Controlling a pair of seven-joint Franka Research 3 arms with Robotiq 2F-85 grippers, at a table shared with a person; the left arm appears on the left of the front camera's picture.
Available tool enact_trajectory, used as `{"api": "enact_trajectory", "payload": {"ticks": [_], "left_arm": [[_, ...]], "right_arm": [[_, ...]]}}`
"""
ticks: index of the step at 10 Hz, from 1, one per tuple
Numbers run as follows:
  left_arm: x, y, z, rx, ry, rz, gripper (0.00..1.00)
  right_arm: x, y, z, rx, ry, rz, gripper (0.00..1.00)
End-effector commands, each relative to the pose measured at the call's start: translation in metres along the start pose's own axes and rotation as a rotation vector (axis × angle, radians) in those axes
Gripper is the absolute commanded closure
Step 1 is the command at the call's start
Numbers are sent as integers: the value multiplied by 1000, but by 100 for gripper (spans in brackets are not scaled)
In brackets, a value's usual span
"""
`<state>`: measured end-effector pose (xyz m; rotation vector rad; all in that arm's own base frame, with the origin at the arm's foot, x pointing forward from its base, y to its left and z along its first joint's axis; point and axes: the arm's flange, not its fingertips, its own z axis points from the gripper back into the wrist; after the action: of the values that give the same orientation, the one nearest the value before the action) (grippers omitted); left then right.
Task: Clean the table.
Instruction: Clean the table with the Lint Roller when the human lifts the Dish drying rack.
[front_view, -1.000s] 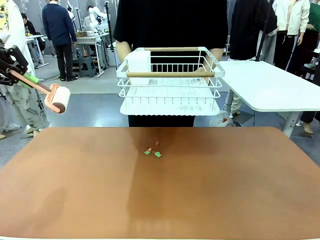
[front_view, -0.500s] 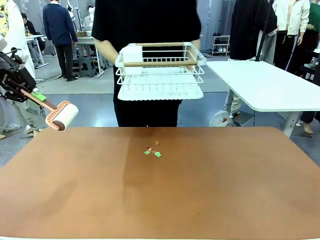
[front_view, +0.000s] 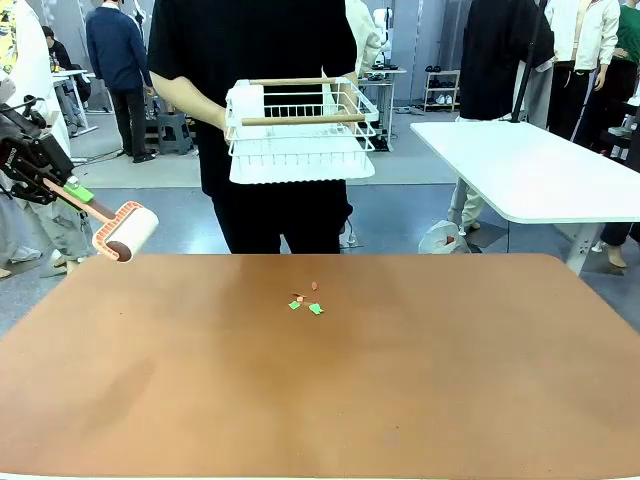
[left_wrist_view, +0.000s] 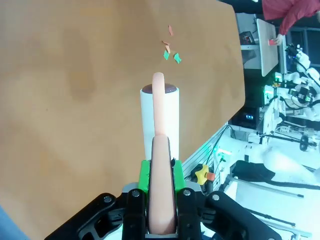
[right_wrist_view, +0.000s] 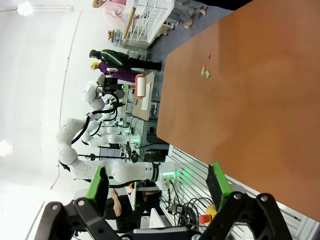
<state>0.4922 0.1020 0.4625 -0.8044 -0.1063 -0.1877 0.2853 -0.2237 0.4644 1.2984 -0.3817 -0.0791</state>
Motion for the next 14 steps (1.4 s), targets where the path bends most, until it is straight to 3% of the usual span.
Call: {"api": "enact_trajectory", "payload": {"ticks": [1, 2, 3, 5, 8, 10, 11, 12, 14], "left_arm": [[11, 18, -14, -61, -24, 72, 79], [16, 29, -29, -72, -48, 132, 79], [12, 35, -48, -44, -52, 127, 79], [10, 47, -78, -103, -38, 135, 79], [29, 73, -121, -174, 23, 149, 79], [39, 96, -143, -212, 5, 133, 79], [45, 107, -151, -190, -38, 162, 85], [49, 112, -157, -193, -31, 166, 98], [58, 121, -164, -214, -31, 174, 100]], "right_arm": [[0, 4, 2, 13, -2, 9, 0], [0, 4, 2, 13, -2, 9, 0], [0, 4, 2, 13, -2, 9, 0], [0, 4, 2, 13, -2, 9, 0], [0, 4, 2, 13, -2, 9, 0], [0, 4, 2, 13, -2, 9, 0], [0, 4, 2, 13, -2, 9, 0], [0, 4, 2, 13, -2, 9, 0], [0, 4, 2, 13, -2, 9, 0]]}}
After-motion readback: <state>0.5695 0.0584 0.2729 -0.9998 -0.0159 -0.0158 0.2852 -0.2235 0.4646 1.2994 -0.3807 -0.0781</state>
